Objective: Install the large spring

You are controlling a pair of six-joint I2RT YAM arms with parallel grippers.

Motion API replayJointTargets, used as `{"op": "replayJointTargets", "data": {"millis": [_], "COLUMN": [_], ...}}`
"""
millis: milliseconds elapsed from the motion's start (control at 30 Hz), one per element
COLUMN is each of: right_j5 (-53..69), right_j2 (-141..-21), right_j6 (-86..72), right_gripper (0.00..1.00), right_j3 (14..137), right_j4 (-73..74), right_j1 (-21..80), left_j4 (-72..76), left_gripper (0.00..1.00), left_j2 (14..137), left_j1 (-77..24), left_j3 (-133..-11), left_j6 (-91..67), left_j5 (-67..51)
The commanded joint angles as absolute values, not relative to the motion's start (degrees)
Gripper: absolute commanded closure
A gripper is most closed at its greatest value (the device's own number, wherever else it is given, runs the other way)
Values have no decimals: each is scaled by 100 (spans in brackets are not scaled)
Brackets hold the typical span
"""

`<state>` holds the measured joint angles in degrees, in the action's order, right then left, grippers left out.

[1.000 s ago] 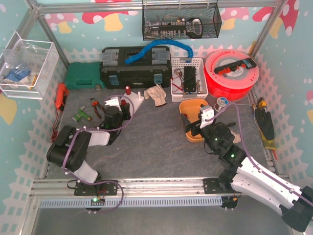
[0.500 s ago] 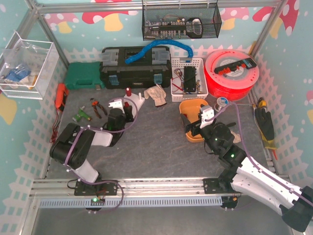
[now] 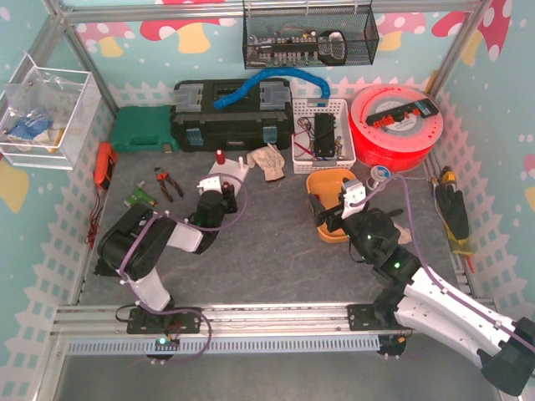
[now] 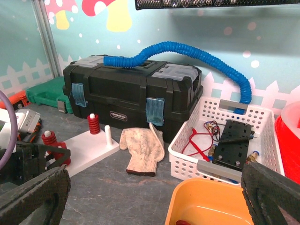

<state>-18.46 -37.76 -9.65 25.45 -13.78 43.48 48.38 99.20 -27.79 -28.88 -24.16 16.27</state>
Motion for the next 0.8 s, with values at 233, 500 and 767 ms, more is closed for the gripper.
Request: {"op": "replayJointTargets", "data": {"millis": [233, 500, 767], "right_j5": [-1858, -1557, -294], "right_j2": [-3986, -4873, -6021], "right_j6": [-1075, -2035, -2485], "right_gripper": [1, 1, 5], "right_j3": [2489, 2988, 3558], "right_j4": [-1577, -923, 16], "right_j1": [4261, 3475, 2572], "left_j4": [4325, 2694, 1687], "left_gripper": [47, 16, 1], "left_j2": [9292, 8117, 7670], "left_j1": [-2804, -2725, -2752], "left_j3": [-2842, -3582, -4140], "left_j6": [-2343, -1893, -1525], "left_j5": [1648, 699, -390]}}
